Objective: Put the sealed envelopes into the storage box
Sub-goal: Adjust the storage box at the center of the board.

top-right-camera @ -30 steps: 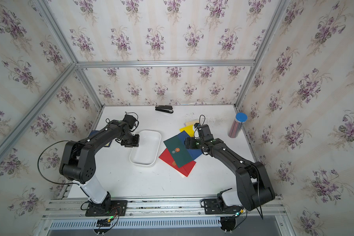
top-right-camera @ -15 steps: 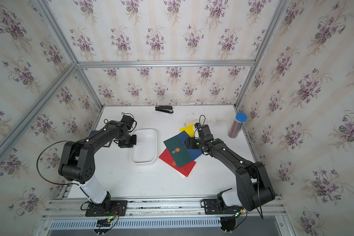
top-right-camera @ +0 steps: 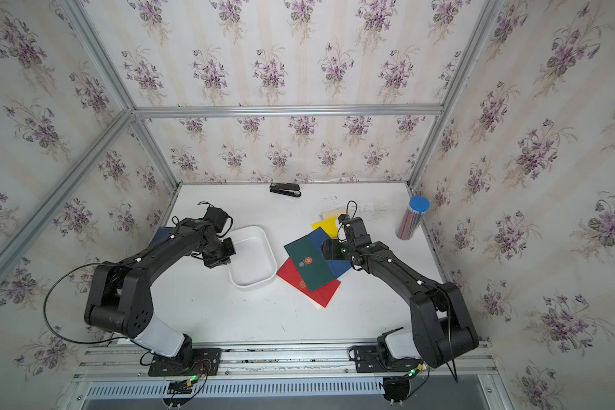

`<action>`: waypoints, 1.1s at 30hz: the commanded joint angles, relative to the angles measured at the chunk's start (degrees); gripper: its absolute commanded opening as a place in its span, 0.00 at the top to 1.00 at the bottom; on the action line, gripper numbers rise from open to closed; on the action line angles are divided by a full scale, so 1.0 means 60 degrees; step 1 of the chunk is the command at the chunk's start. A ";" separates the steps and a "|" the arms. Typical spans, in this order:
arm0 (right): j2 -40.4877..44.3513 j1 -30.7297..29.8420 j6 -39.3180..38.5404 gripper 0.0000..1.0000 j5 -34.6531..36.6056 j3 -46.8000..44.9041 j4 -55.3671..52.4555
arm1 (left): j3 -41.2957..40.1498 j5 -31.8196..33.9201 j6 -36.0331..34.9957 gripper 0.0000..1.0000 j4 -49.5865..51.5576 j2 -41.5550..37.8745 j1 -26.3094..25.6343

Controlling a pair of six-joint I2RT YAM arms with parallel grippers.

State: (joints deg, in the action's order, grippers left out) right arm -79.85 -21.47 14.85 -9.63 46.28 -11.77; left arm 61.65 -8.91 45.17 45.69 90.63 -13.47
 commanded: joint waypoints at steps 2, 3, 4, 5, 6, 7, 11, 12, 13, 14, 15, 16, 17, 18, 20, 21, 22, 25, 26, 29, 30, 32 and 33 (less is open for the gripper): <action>0.0074 -0.0010 0.0088 0.11 0.0023 -0.0048 0.0187 | -0.0881 -0.0305 0.2764 0.80 -0.1345 -0.0624 -0.0185; 0.0089 -0.0002 0.0110 0.11 0.0014 -0.0058 0.0182 | -0.1022 -0.0357 0.2980 0.71 -0.1431 -0.0750 -0.0195; 0.0110 -0.0006 0.0117 0.11 0.0015 -0.0073 0.0175 | -0.1096 -0.0369 0.3103 0.53 -0.1521 -0.0894 -0.0198; 0.0139 -0.0010 0.0132 0.11 0.0001 -0.0083 0.0189 | -0.1087 -0.0431 0.3015 0.38 -0.1465 -0.1009 -0.0200; 0.0165 -0.0009 0.0145 0.11 -0.0020 -0.0121 0.0218 | -0.0930 -0.0403 0.2850 0.31 -0.1173 -0.1080 -0.0200; 0.0191 -0.0009 0.0158 0.11 -0.0041 -0.0147 0.0237 | -0.0697 -0.0222 0.2655 0.25 -0.0640 -0.1137 -0.0203; 0.0214 -0.0010 0.0205 0.11 -0.0128 -0.0265 0.0373 | 0.0151 0.0341 0.0754 0.22 0.0635 -0.1531 -0.0186; 0.0188 -0.0010 0.0220 0.11 -0.0154 -0.0247 0.0381 | 0.0458 0.0531 0.0118 0.22 0.0874 -0.1905 -0.0192; 0.0171 0.0001 0.0216 0.11 -0.0175 -0.0236 0.0380 | 0.0747 0.0601 -0.0837 0.22 0.0825 -0.2063 -0.0240; 0.0169 -0.0007 0.0210 0.11 -0.0175 -0.0217 0.0366 | 0.1063 0.0592 -0.1986 0.21 0.0726 -0.2109 -0.0297; 0.0179 -0.0002 0.0206 0.11 -0.0168 -0.0208 0.0379 | 0.1486 0.0552 -0.2854 0.21 0.0845 -0.2027 -0.0317; 0.0195 -0.0010 0.0206 0.11 -0.0166 -0.0195 0.0381 | 0.2104 0.0429 -0.3975 0.16 0.1051 -0.1822 -0.0412; 0.0210 -0.0009 0.0205 0.12 -0.0154 -0.0185 0.0381 | 0.2638 0.0444 -0.5119 0.12 0.1328 -0.1403 -0.0589; 0.0235 -0.0002 0.0194 0.12 -0.0140 -0.0200 0.0380 | 0.3193 0.0662 -0.6011 0.11 0.1679 -0.1000 -0.0799; 0.0271 -0.0002 0.0191 0.12 -0.0103 -0.0220 0.0401 | 0.4371 0.1317 -0.7985 0.10 0.2365 -0.0182 -0.1333; 0.0286 -0.0006 0.0191 0.12 -0.0093 -0.0239 0.0408 | 0.4688 0.1374 -0.8844 0.11 0.2548 0.0175 -0.1505; 0.0294 -0.0010 0.0192 0.12 -0.0096 -0.0255 0.0404 | 0.5102 0.1660 -0.9820 0.11 0.2966 0.0636 -0.1698; 0.0356 -0.0006 0.0176 0.12 -0.0068 -0.0268 0.0322 | 0.6361 0.2704 -1.0996 0.11 0.3945 0.1881 -0.1770; 0.0407 -0.0008 0.0176 0.12 -0.0073 -0.0290 0.0321 | 0.6846 0.2726 -1.1259 0.11 0.4189 0.2203 -0.1641; 0.0513 -0.0010 0.0190 0.11 -0.0058 -0.0386 0.0386 | 0.7765 0.2018 -1.1582 0.11 0.4197 0.2774 -0.0966; 0.0506 -0.0009 0.0198 0.12 -0.0093 -0.0403 0.0411 | 0.7963 0.1827 -1.1670 0.11 0.4165 0.2978 -0.0827; 0.0450 -0.0002 0.0194 0.12 -0.0115 -0.0364 0.0376 | 0.8300 0.1757 -1.1986 0.11 0.4278 0.3458 -0.0741; 0.0431 -0.0010 0.0192 0.12 -0.0115 -0.0346 0.0344 | 0.8405 0.1722 -1.2125 0.12 0.4328 0.3716 -0.0729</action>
State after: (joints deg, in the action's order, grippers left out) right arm -77.19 -21.47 16.12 -10.28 44.03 -10.17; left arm 110.52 3.27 -21.34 68.36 109.71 -17.96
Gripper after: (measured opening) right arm 0.883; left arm 0.887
